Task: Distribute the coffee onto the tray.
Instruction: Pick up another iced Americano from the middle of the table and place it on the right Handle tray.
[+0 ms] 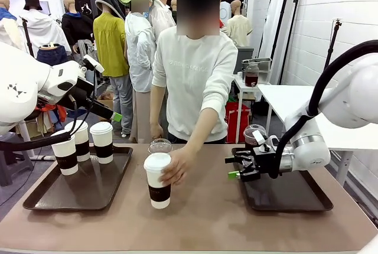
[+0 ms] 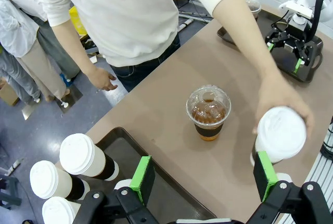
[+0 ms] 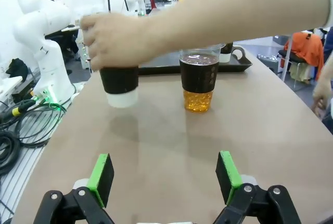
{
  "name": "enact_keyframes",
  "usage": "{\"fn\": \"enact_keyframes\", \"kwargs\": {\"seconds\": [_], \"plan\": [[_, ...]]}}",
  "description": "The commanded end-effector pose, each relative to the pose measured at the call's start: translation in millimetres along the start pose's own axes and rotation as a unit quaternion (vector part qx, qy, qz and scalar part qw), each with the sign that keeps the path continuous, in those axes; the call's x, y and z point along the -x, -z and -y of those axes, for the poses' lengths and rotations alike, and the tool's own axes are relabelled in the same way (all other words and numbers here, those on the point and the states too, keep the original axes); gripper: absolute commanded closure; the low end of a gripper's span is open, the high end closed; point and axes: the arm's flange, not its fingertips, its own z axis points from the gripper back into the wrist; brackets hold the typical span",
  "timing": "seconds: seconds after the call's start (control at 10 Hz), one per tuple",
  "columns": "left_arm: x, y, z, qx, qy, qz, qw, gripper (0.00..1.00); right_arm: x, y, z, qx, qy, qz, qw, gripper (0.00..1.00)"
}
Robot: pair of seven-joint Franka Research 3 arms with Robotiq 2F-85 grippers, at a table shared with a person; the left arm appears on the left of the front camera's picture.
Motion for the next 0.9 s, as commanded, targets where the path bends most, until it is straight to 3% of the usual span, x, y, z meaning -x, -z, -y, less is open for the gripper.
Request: {"fn": "enact_keyframes", "kwargs": {"seconds": [0.0,0.8], "plan": [[0.9,0.3,-0.8,0.002,0.006,0.0,1.0,0.0,-1.9,-3.9,-9.3,-0.002,0.011,0.004,1.0,0.0],[0.9,0.3,-0.8,0.002,0.006,0.0,1.0,0.0,0.0,0.0,0.0,0.0,0.0,0.0,1.0,0.0]]}}
